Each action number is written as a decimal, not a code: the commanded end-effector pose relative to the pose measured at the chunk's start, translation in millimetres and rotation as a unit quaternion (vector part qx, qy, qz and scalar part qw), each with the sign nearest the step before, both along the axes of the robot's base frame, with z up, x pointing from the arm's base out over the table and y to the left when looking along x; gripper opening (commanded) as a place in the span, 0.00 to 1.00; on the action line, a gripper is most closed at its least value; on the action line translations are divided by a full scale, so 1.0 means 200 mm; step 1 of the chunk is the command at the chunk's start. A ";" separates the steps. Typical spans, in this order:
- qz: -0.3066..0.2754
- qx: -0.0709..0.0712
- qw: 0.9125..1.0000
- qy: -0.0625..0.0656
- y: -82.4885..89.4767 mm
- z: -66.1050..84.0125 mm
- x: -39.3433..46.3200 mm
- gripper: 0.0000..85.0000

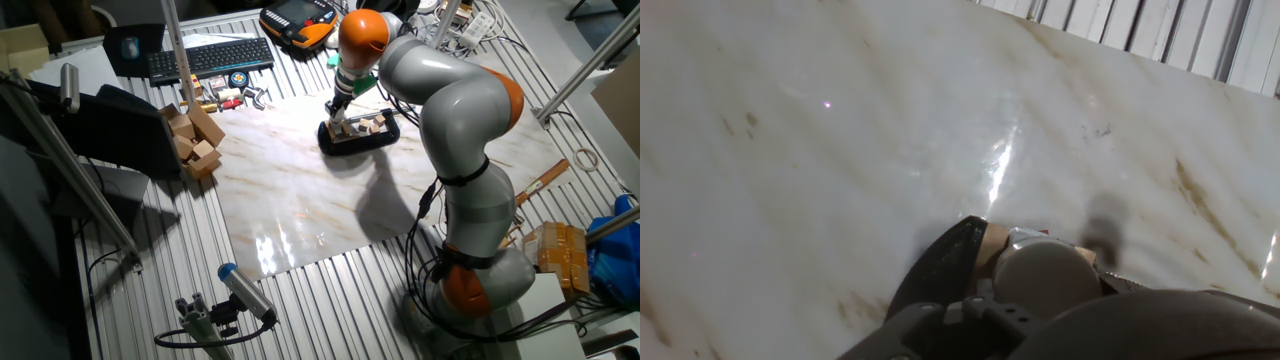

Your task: Install the light bulb by rotating it

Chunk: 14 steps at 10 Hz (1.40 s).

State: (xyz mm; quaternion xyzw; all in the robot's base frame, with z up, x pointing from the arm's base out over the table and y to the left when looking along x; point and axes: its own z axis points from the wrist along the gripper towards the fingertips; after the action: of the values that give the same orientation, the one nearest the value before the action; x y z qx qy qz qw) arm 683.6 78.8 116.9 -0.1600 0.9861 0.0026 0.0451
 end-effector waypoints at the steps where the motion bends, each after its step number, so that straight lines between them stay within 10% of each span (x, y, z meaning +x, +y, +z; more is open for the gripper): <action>1: -0.012 0.005 1.000 0.001 0.00 0.00 -0.002 0.00; 14: -0.113 0.009 0.993 0.010 0.00 0.00 -0.006 0.00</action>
State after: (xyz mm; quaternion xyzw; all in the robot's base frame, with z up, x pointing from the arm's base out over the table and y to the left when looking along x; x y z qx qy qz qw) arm 682.7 77.7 116.9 -0.0438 0.9983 0.0087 0.0367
